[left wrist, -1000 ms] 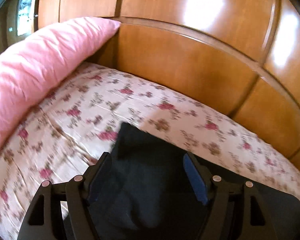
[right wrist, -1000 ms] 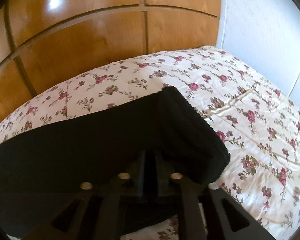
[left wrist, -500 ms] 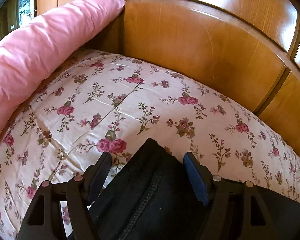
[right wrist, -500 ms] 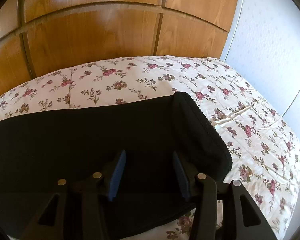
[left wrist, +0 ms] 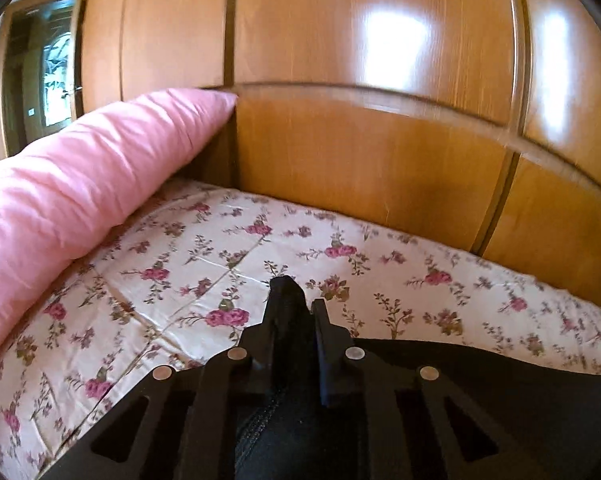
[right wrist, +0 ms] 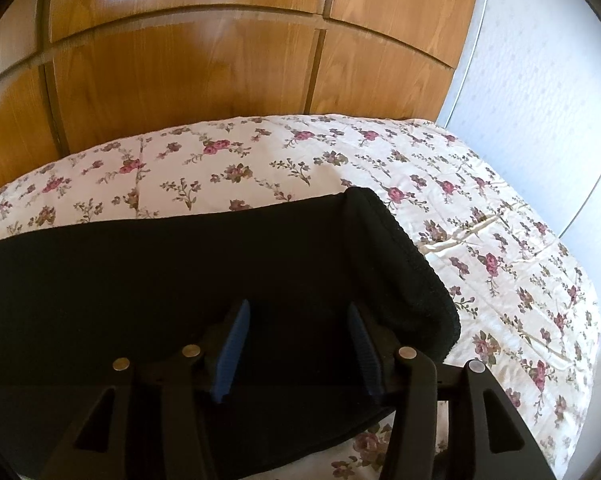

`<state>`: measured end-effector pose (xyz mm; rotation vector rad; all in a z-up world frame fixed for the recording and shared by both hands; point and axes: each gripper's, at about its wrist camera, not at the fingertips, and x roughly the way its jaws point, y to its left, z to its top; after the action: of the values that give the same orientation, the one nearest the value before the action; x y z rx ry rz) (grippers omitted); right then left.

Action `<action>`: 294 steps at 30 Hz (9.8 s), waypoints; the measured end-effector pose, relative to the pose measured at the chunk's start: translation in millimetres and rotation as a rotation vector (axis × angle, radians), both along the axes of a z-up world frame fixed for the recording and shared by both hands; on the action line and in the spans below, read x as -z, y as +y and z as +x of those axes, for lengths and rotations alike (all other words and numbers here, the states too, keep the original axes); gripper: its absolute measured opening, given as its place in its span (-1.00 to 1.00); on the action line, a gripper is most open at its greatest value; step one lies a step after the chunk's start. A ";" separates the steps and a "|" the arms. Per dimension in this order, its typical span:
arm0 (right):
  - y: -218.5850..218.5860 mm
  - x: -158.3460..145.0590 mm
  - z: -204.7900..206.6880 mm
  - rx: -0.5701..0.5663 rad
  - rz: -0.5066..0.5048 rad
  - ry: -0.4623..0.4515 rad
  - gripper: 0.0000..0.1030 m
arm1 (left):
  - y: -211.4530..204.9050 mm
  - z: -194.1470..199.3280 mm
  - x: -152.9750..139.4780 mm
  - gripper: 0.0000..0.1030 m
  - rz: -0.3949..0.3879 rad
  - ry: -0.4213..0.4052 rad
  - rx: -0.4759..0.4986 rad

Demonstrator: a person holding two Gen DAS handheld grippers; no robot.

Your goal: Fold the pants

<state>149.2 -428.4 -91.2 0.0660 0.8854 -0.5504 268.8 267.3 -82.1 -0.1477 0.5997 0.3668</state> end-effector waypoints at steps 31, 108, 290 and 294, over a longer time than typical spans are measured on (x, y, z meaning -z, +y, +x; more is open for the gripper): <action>-108.1 -6.0 61.6 0.017 0.198 0.056 -0.16 | 6.2 12.9 13.9 -0.71 -0.042 0.089 0.009; -63.6 -88.1 -218.0 0.010 0.132 -0.331 -0.70 | 70.2 -256.7 -32.0 -0.72 -0.516 -0.254 0.071; 115.5 -74.8 -172.8 -0.438 0.393 -0.210 -0.34 | -139.8 -180.4 -7.5 -0.34 -0.286 0.144 0.437; 180.2 -51.4 -140.7 -0.615 0.503 -0.133 -0.35 | -139.2 -170.7 -1.9 -0.34 -0.207 0.141 0.399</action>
<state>8.5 -248.2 -39.8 0.2725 0.8430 0.2554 98.2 128.1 -80.1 -0.1968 0.7889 -0.0733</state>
